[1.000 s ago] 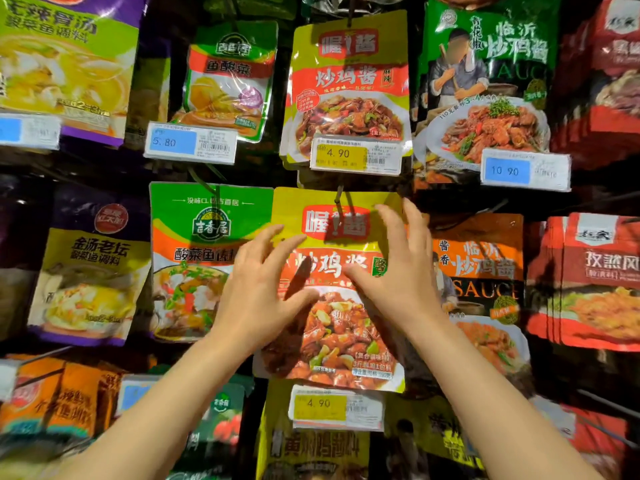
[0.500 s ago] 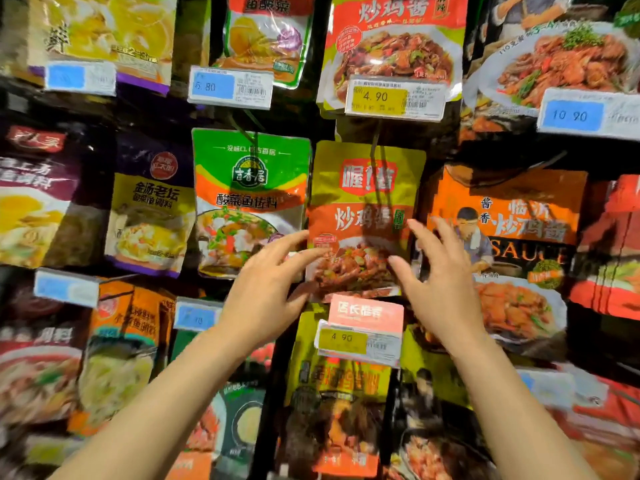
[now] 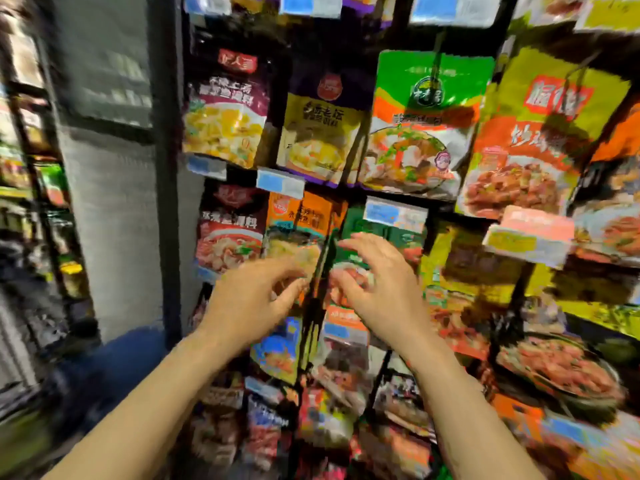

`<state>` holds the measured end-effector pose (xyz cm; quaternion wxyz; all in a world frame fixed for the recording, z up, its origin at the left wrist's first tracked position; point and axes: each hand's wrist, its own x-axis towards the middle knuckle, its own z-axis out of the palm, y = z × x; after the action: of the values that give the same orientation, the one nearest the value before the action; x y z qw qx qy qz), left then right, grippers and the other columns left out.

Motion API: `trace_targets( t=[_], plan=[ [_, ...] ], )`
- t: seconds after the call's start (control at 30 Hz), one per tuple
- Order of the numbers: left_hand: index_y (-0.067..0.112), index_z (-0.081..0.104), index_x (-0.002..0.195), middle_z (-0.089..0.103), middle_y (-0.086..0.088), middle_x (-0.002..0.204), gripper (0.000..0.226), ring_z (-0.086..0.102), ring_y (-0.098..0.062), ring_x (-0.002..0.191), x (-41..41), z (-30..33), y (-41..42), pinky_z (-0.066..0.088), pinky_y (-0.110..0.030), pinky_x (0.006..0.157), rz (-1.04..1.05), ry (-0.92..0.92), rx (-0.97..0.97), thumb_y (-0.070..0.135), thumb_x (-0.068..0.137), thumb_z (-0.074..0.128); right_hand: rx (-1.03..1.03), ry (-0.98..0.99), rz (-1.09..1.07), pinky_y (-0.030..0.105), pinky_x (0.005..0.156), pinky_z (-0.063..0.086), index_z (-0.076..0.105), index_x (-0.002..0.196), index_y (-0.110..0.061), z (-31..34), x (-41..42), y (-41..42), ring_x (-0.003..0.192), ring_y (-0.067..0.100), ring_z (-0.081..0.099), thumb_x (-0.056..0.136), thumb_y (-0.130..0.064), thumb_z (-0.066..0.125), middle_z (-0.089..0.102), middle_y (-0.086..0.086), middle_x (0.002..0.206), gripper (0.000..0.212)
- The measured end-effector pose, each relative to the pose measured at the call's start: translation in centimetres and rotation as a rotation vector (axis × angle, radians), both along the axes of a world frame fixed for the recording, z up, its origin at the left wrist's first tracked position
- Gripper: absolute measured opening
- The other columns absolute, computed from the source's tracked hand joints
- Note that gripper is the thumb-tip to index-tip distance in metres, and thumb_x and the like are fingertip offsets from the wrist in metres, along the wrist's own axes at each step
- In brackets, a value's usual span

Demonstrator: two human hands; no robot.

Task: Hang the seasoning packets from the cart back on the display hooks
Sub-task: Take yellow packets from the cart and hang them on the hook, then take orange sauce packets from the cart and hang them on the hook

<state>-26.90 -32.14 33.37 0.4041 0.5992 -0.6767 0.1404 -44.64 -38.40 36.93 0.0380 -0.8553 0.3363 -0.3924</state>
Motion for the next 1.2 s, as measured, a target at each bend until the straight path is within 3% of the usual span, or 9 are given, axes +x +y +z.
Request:
trace_targets(
  t=[0.17, 0.33, 0.53, 0.67, 0.87, 0.97, 1.07, 1.17, 1.2],
  plan=[
    [0.032, 0.068, 0.092, 0.071, 0.014, 0.09, 0.028, 0.062, -0.006, 0.083, 7.9, -6.8, 9.1, 0.047, -0.026, 0.068, 0.251, 0.144, 0.164, 0.048, 0.083, 0.047, 0.216, 0.071, 0.259, 0.021, 0.098, 0.031, 0.065, 0.11, -0.016, -6.8, 10.7, 5.5, 0.125, 0.018, 0.045, 0.085, -0.029, 0.065, 0.055, 0.005, 0.128, 0.028],
    [0.032, 0.069, 0.091, 0.07, 0.012, 0.092, 0.022, 0.063, -0.013, 0.088, 12.7, -14.6, 20.2, 0.039, -0.025, 0.066, 0.615, 0.347, 0.327, 0.044, 0.085, 0.051, 0.356, 0.311, 0.527, 0.015, 0.081, 0.032, 0.066, 0.101, -0.012, -13.8, 18.8, 10.2, 0.101, 0.02, 0.057, 0.079, -0.034, 0.063, 0.062, 0.004, 0.103, 0.031],
    [0.02, 0.071, 0.099, 0.069, -0.001, 0.103, 0.02, 0.063, -0.025, 0.097, 14.1, -23.5, 30.5, 0.044, -0.029, 0.077, 0.976, 0.645, 0.394, 0.032, 0.089, 0.058, 0.575, 0.637, 0.737, 0.019, 0.086, 0.037, 0.056, 0.12, -0.02, -20.6, 24.7, 15.3, 0.11, 0.012, 0.052, 0.086, -0.031, 0.064, 0.054, -0.003, 0.119, 0.037],
    [0.018, 0.068, 0.106, 0.062, -0.004, 0.113, 0.027, 0.054, -0.026, 0.107, 14.0, -26.5, 32.4, 0.035, -0.029, 0.089, 1.073, 0.596, 0.413, 0.019, 0.079, 0.071, 0.733, 0.802, 0.825, 0.023, 0.092, 0.038, 0.037, 0.137, -0.03, -25.2, 27.3, 16.3, 0.125, 0.014, 0.045, 0.086, -0.045, 0.059, 0.045, -0.011, 0.138, 0.058],
    [0.01, 0.063, 0.109, 0.053, -0.021, 0.126, 0.04, 0.049, -0.044, 0.115, 18.5, -29.4, 31.5, 0.046, -0.058, 0.087, 1.205, 0.459, 0.47, 0.019, 0.072, 0.073, 0.895, 1.027, 0.813, 0.03, 0.11, 0.03, 0.021, 0.146, -0.026, -30.0, 32.4, 14.0, 0.137, 0.016, 0.03, 0.086, -0.049, 0.058, 0.021, -0.004, 0.154, 0.075],
    [0.014, 0.06, 0.115, 0.049, -0.019, 0.134, 0.043, 0.039, -0.039, 0.126, 21.9, -29.6, 29.9, 0.03, -0.062, 0.099, 1.351, 0.376, 0.564, 0.037, 0.082, 0.045, 0.904, 1.138, 0.783, 0.029, 0.101, 0.036, 0.024, 0.145, -0.028, -32.0, 36.2, 11.8, 0.133, 0.018, 0.036, 0.087, -0.051, 0.056, 0.024, -0.005, 0.153, 0.071],
    [0.019, 0.051, 0.128, 0.037, -0.014, 0.146, 0.048, 0.02, -0.031, 0.138, 25.6, -31.0, 29.7, 0.003, -0.056, 0.11, 1.488, 0.324, 0.689, 0.037, 0.085, 0.046, 0.908, 1.189, 0.746, 0.028, 0.092, 0.041, 0.029, 0.141, -0.03, -34.2, 39.5, 9.5, 0.125, 0.02, 0.045, 0.087, -0.05, 0.055, 0.033, -0.004, 0.149, 0.063],
    [0.02, 0.044, 0.138, 0.03, -0.014, 0.15, 0.06, 0.017, -0.031, 0.14, 26.7, -33.0, 30.1, 0.008, -0.059, 0.109, 1.492, 0.283, 0.855, 0.035, 0.082, 0.06, 0.925, 1.238, 0.7, 0.032, 0.08, 0.047, 0.033, 0.139, -0.029, -36.9, 42.0, 7.9, 0.1, 0.023, 0.059, 0.086, -0.045, 0.058, 0.041, -0.003, 0.14, 0.06],
    [0.02, 0.042, 0.139, 0.029, -0.012, 0.151, 0.061, 0.017, -0.03, 0.14, 26.6, -33.4, 30.1, 0.01, -0.06, 0.11, 1.489, 0.266, 0.9, 0.036, 0.083, 0.058, 0.899, 1.28, 0.713, 0.032, 0.081, 0.047, 0.032, 0.139, -0.027, -37.9, 42.7, 7.8, 0.105, 0.024, 0.057, 0.087, -0.043, 0.058, 0.041, 0.0, 0.142, 0.061]
  ],
)
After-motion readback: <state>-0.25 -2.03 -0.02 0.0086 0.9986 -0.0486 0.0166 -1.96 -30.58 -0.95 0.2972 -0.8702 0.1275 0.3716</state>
